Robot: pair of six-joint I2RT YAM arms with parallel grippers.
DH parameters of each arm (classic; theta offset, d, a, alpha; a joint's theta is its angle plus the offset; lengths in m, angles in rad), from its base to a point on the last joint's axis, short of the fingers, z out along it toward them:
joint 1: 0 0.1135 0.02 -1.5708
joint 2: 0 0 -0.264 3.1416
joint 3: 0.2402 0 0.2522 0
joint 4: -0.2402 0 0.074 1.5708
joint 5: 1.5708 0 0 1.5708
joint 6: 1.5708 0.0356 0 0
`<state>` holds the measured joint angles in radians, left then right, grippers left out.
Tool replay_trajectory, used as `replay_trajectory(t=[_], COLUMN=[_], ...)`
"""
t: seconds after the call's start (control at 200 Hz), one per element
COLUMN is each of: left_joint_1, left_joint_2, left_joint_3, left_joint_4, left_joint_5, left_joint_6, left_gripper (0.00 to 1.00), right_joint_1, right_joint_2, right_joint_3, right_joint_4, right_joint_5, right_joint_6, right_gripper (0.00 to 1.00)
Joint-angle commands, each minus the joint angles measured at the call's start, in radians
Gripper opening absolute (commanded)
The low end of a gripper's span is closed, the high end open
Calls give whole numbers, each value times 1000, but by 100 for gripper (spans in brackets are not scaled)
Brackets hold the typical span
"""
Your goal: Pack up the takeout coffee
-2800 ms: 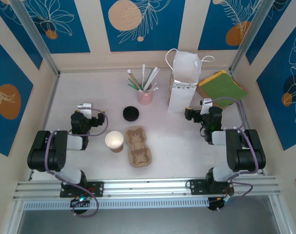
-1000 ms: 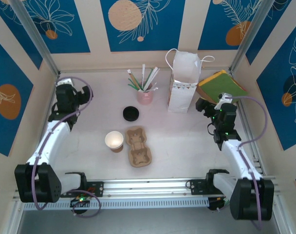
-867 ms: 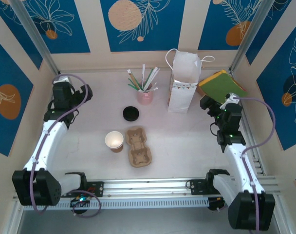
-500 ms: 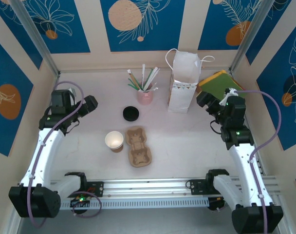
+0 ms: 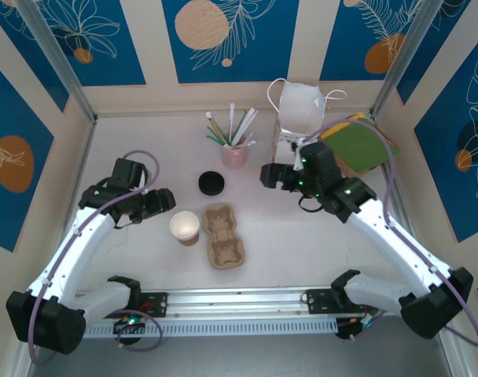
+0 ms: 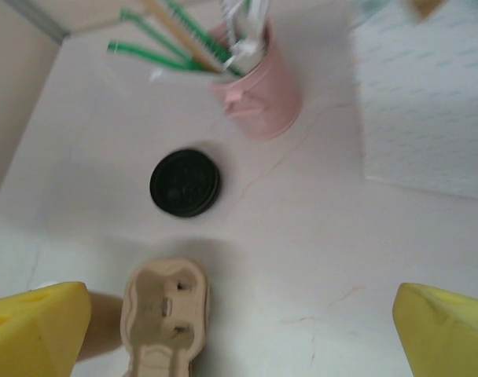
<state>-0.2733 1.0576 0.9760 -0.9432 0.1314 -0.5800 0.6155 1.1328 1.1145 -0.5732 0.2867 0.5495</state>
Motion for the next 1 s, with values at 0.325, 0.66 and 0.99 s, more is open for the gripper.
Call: replay_trajectory(t=[0.325, 0.66, 0.99], left_joint_1=[-157, -170, -168], left_joint_2=[116, 155, 142], left_joint_3=[-27, -19, -5], left_joint_4=[-79, -83, -81], left_joint_5=[-64, -88, -71], left_joint_6=[-20, -26, -39], left_gripper=[34, 15, 1], right_joint_1=[170, 174, 176], right_joint_2=[160, 150, 146], right_joint_3=[129, 121, 117], right_joint_4=[-33, -30, -28], right_joint_5=[142, 160, 168], right_joint_6=[-50, -59, -59], right_gripper=[99, 99, 99])
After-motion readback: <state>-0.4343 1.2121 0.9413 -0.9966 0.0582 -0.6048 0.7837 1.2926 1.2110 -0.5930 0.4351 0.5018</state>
